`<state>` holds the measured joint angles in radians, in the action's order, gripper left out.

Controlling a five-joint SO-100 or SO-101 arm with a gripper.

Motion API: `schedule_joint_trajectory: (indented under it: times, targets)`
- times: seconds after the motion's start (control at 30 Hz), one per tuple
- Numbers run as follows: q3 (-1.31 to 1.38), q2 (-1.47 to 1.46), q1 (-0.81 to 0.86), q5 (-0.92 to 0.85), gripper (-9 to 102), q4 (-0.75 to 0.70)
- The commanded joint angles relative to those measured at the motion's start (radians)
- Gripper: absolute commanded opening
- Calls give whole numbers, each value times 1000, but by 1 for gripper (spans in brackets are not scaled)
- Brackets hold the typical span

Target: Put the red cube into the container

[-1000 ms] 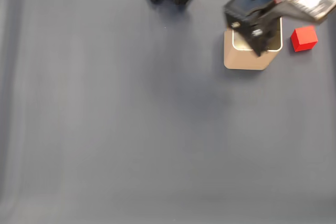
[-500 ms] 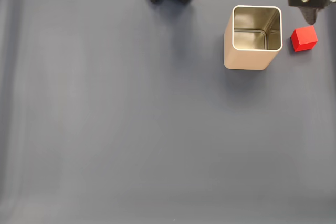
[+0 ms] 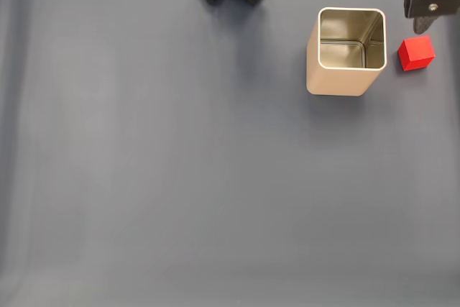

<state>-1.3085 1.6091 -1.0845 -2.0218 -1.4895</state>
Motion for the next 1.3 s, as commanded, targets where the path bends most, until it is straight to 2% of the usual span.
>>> schedule_joint_trajectory:
  times: [0.0, 0.4, 0.87, 1.27]
  targets:
    - [3, -21, -20, -26, 30, 37]
    - [-57, -186, -66, -18, 30, 219]
    - [-173, -307, -60, 3, 30, 540]
    - [-173, -351, -71, 23, 30, 591]
